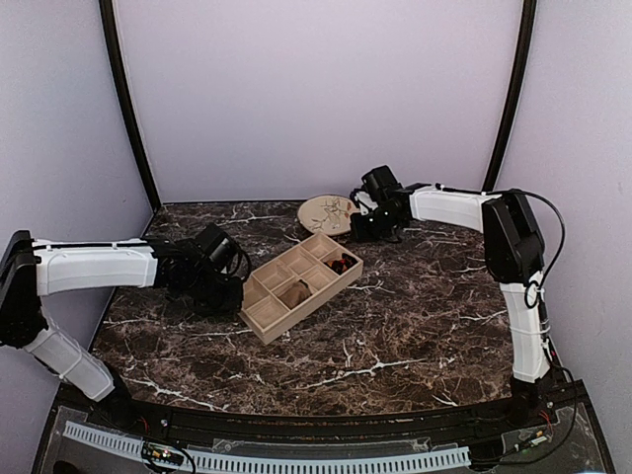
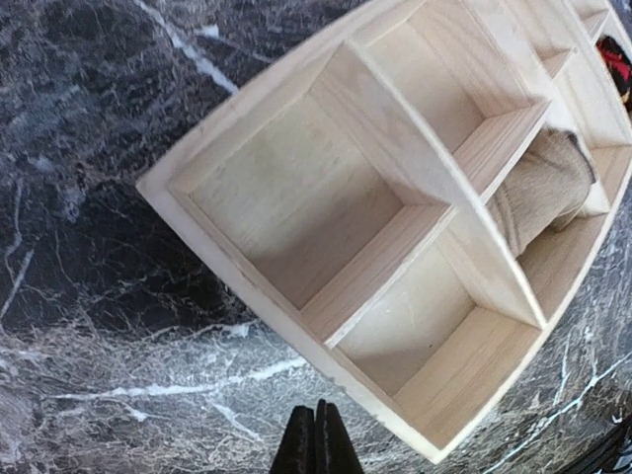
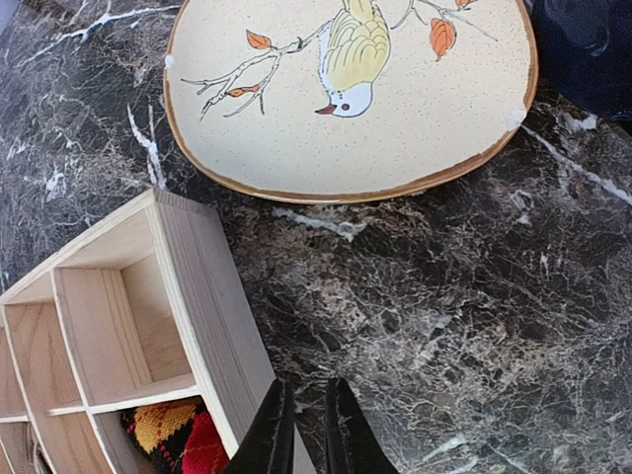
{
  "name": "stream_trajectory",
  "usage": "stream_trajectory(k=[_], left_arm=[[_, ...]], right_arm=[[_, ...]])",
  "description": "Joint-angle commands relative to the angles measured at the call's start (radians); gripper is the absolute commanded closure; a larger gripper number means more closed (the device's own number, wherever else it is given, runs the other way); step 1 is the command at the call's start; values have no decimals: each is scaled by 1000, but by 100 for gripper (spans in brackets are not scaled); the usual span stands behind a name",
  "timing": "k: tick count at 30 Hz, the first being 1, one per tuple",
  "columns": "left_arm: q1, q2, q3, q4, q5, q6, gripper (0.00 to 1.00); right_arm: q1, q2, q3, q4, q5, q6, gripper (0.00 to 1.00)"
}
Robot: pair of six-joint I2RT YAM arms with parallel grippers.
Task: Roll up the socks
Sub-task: Adjust the storage box at the center of the board.
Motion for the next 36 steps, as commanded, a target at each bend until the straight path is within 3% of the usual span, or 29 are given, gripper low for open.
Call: stream_trajectory(k=[1,20,36], left_arm=[[-11,44,-51,33,11,-43,100],[23,203,-29,130,-45,46,100],[65,264,60,199,-74,208,100]], right_arm=[[1,14,-12,4,-53,-1,88],[37,-35,-219,81,-157,25,89],[102,-221,-460,178,-146,97,90]])
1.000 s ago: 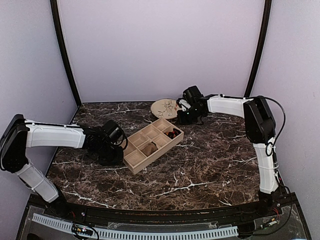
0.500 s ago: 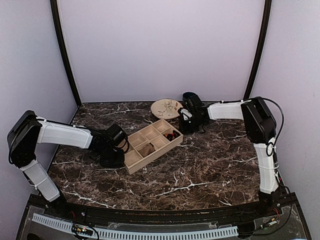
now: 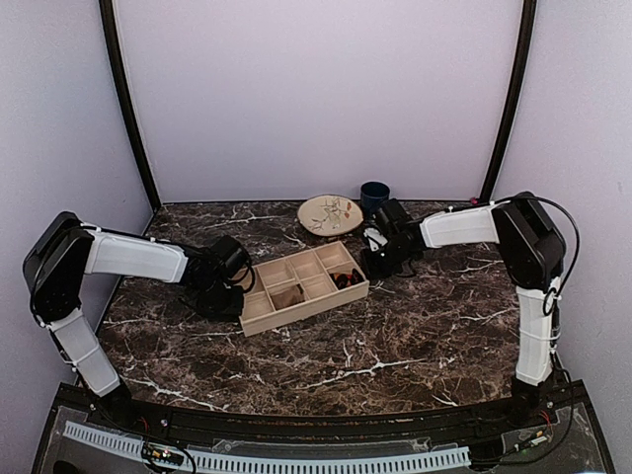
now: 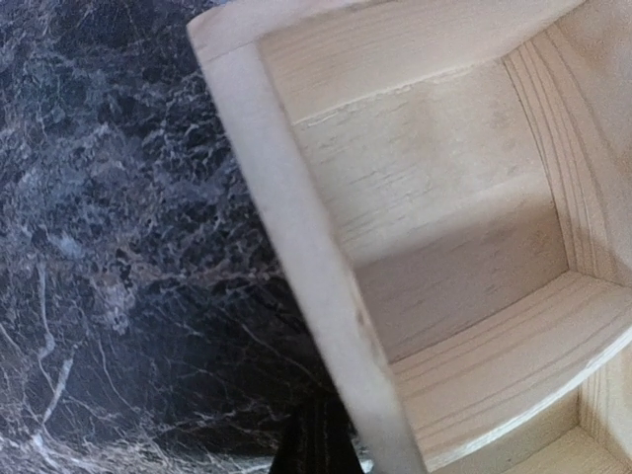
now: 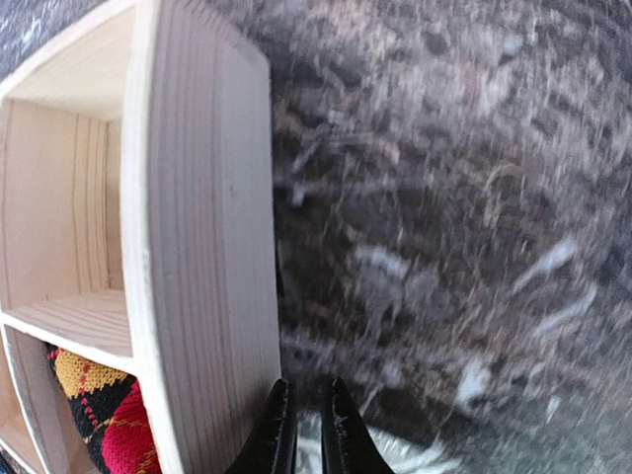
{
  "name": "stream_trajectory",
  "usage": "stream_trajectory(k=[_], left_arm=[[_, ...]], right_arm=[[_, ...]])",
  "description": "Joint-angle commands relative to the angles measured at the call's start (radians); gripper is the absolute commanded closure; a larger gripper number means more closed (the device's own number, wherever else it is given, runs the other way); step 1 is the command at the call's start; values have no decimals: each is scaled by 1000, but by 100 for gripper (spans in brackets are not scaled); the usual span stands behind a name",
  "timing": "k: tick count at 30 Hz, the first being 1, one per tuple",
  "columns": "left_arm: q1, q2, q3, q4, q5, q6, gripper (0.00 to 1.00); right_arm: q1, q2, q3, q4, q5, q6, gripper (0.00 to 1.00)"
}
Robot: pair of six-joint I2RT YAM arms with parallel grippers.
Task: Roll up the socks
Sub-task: Adjust the storage box at the center of the board.
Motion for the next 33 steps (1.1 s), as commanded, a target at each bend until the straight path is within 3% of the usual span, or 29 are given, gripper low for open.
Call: stream_trajectory(k=[1,21,33], left_arm=[[0,15,49,127,13,88,100],[11,86,158,132,42,186,100],[31,11,163,23,-33,167,100]], right_arm=[[68,-79,-65,62,-61,55,90],[142,-219,-231,139,-26,157,90],[134,-276,-228,82,168,158,87]])
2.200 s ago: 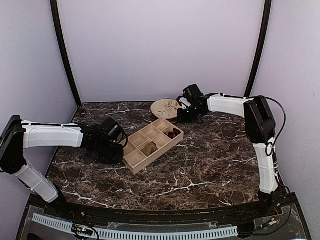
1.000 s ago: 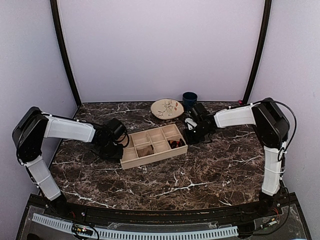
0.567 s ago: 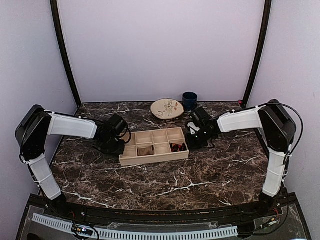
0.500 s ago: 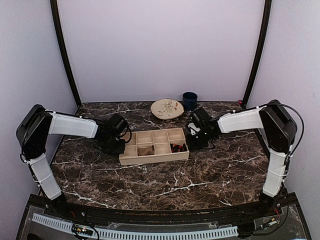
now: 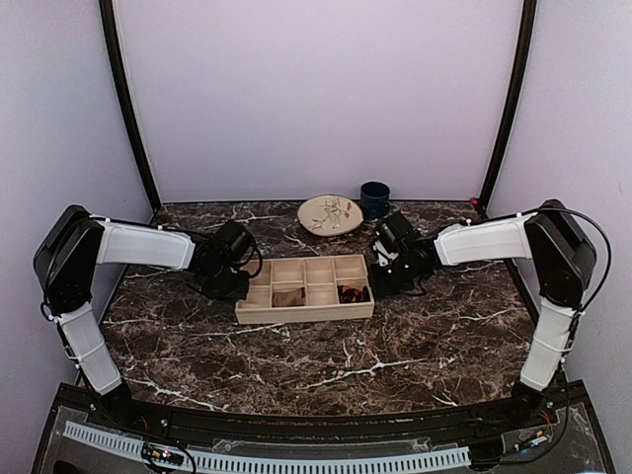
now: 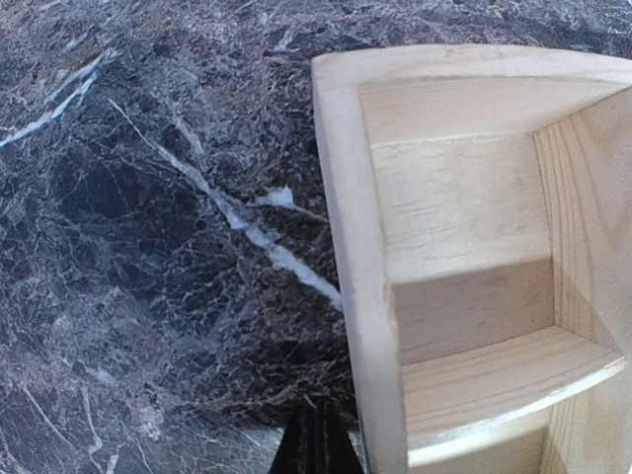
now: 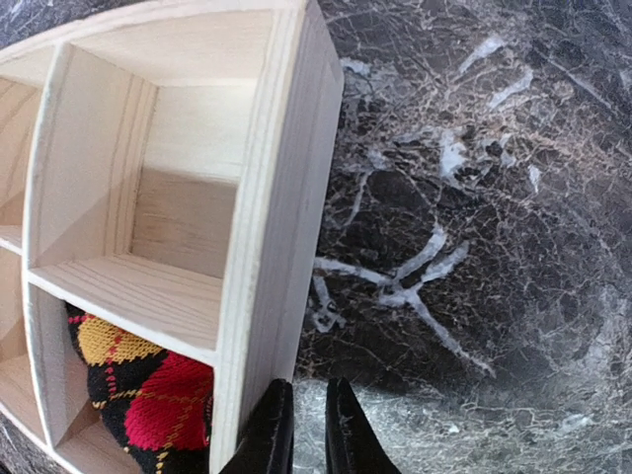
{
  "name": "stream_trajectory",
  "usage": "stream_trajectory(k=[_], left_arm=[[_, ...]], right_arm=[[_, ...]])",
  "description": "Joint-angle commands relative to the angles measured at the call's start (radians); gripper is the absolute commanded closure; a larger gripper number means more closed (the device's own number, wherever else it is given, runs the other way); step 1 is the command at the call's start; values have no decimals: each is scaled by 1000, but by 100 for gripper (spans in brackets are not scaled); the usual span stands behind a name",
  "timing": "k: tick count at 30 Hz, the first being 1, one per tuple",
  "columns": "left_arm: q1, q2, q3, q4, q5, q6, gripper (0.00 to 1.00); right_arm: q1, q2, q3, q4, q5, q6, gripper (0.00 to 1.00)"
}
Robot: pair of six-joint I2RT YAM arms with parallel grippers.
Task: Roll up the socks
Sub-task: Adjust the storage box at the center of the board, then reset both arms
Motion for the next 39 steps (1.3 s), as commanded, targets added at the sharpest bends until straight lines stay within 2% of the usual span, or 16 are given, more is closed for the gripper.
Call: stream_trajectory(k=[1,5,6,7,8,10,13,15,20,24,27,29,32,34,39], left_arm=[[-7,-80,38,-8,13,8,100],[-7,-119,53,-51,-27,13,100],[-7,-136,61,-63,-43,15,100],[-7,-156,67,-75,-64,17,100],[-7,-180,73,-83,-85,23,100],[-7,-247,86,-88,-157,42,99],[-7,-348,95,-43,-258,97,89],[-7,-431,70,45,-310,153,81],[-7,-618,-48,342,-350,324,52],[-7,-686,-94,459,-382,417,30],[-7,-675,-86,458,-384,454,21],[-7,-661,-77,439,-387,457,19],[-7,-655,-78,425,-403,455,11],[21,-659,-88,428,-404,455,2],[31,-668,-99,421,-394,450,1]], right_arm=[[28,-58,22,90,10,1,87],[17,-77,33,95,58,-12,83],[14,-86,34,98,75,-17,77],[9,-95,35,99,94,-23,15],[3,-104,39,100,115,-27,2],[-14,-132,40,104,157,-40,0],[-50,-177,27,123,196,-48,0],[-79,-214,13,139,204,-53,0],[-127,-298,-27,138,267,-56,0],[-147,-356,-55,129,339,-60,0],[-157,-391,-73,124,385,-53,0],[-161,-404,-78,112,401,-48,0],[-163,-410,-64,76,426,-40,0],[-163,-421,-65,63,438,-37,0],[-163,-460,-88,82,460,-39,0]])
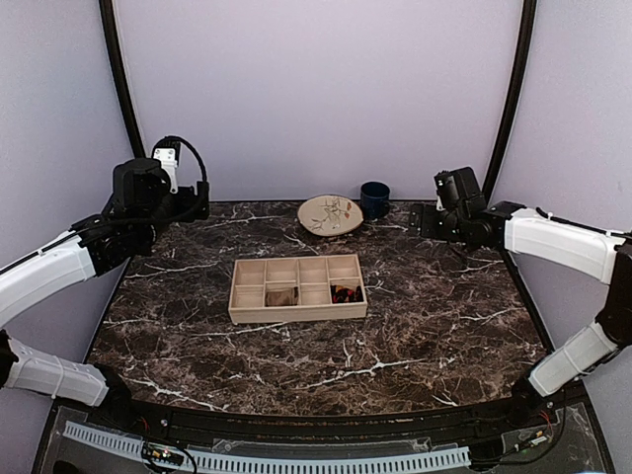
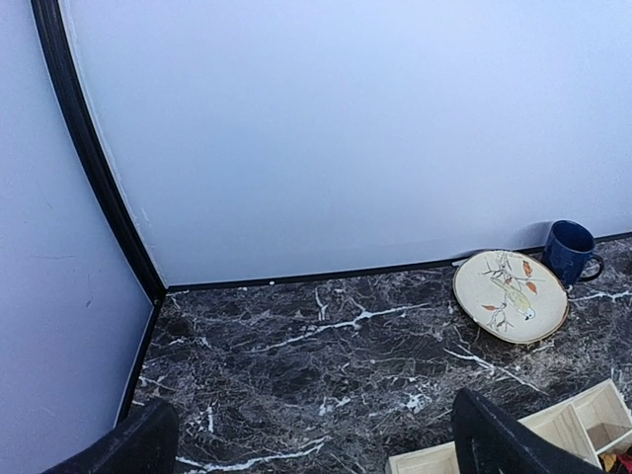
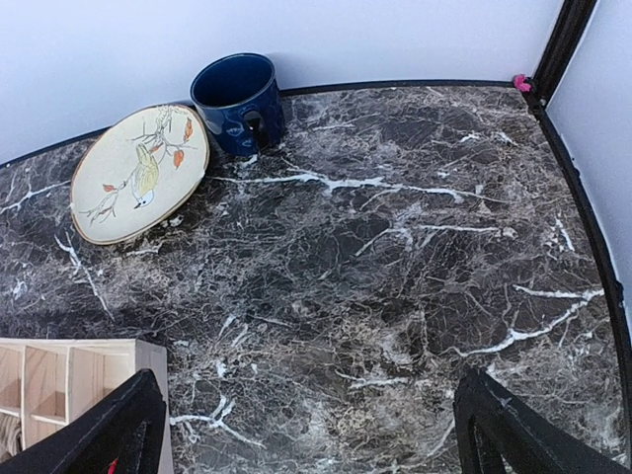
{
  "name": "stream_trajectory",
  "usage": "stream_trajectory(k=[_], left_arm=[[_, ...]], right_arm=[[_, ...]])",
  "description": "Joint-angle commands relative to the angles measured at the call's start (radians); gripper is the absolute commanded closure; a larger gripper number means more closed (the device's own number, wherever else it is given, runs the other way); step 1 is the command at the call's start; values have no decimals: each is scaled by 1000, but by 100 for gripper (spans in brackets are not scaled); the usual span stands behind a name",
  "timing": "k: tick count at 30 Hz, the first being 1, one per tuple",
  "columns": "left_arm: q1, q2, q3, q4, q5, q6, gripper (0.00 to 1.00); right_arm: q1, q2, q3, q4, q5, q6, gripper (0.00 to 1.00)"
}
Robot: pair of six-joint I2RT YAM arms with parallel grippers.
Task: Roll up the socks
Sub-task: Reset both arms
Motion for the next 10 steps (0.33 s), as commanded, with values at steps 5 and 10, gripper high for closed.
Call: stream_trajectory(k=[5,10], left_arm=[[15,-31,-28,11,-17,5,1],[20,-34,-41,5,-15,0,1]], right_arm=[[-6,-65,-24,20,65,7,0],[-6,-78,-34,35,92,6,0]])
